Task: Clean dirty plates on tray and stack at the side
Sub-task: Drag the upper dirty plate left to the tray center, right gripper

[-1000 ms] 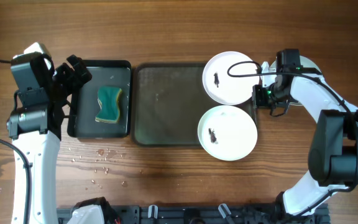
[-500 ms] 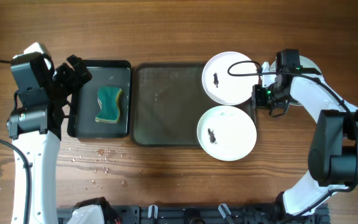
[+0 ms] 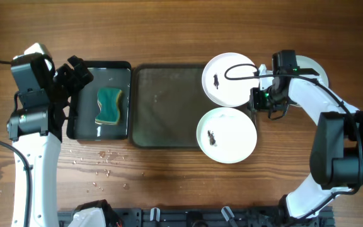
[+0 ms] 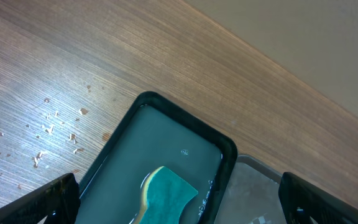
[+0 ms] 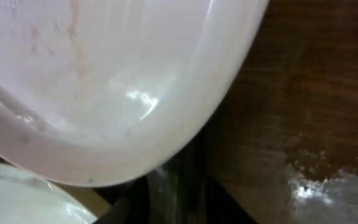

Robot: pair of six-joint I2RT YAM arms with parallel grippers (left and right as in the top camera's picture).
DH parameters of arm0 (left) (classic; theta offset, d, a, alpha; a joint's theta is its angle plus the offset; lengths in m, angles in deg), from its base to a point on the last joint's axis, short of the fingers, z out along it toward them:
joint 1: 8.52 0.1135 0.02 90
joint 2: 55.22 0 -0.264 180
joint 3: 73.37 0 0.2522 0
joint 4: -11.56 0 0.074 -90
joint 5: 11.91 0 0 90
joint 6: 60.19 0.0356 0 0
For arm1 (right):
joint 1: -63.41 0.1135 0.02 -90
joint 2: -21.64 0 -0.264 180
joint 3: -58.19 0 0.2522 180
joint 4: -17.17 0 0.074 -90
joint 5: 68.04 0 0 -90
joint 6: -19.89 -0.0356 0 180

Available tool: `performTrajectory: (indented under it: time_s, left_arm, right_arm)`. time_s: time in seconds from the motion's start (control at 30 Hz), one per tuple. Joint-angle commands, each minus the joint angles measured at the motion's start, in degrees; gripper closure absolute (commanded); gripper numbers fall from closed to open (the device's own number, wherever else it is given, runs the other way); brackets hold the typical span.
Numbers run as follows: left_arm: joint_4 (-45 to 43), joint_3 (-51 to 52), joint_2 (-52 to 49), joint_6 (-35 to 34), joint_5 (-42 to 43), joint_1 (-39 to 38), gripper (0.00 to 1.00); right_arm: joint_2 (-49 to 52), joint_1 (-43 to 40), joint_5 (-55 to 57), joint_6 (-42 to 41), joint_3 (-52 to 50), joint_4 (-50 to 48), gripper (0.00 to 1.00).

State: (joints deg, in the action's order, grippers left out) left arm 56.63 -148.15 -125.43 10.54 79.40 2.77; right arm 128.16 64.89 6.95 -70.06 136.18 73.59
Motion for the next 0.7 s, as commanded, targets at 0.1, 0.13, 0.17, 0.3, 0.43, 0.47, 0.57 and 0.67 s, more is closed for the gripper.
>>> performTrajectory:
  time_s: [0.1, 0.13, 0.17, 0.3, 0.43, 0.47, 0.57, 0.67]
  left_arm:
    - [0.0, -0.4, 0.1, -0.7, -0.6, 0.2, 0.00]
    - [0.0, -0.4, 0.1, -0.7, -0.6, 0.2, 0.00]
    - [0.0, -0.4, 0.1, -0.7, -0.6, 0.2, 0.00]
    - [0.0, -0.4, 0.1, -0.7, -0.6, 0.2, 0.00]
    - [0.0, -0.4, 0.1, -0.7, -0.6, 0.2, 0.00]
    - [0.0, -0.4, 0.1, -0.7, -0.6, 0.2, 0.00]
    - [0.0, -0.4, 0.1, -0.7, -0.6, 0.2, 0.00]
    - [0.0, -0.4, 0.1, -0.7, -0.6, 0.2, 0.00]
  right_arm:
    - [-0.8, 0.2, -0.4, 3.0, 11.7, 12.8, 0.57]
    - [-1.2, 0.2, 0.2, 3.0, 13.3, 14.0, 0.56]
    - [-1.6, 0.2, 0.8, 3.0, 14.4, 14.3, 0.56]
    - [-3.0, 0.2, 6.4, 3.0, 15.3, 9.2, 0.57]
    - [-2.8, 0.2, 11.0, 3.1, 14.0, 2.2, 0.61]
    - [-2.8, 0.2, 11.0, 3.3, 13.5, 1.1, 0.61]
    - [-2.5, 0.2, 10.8, 4.7, 10.7, -3.7, 0.61]
    - [-1.8, 0.2, 10.7, 4.4, 8.0, -7.9, 0.67]
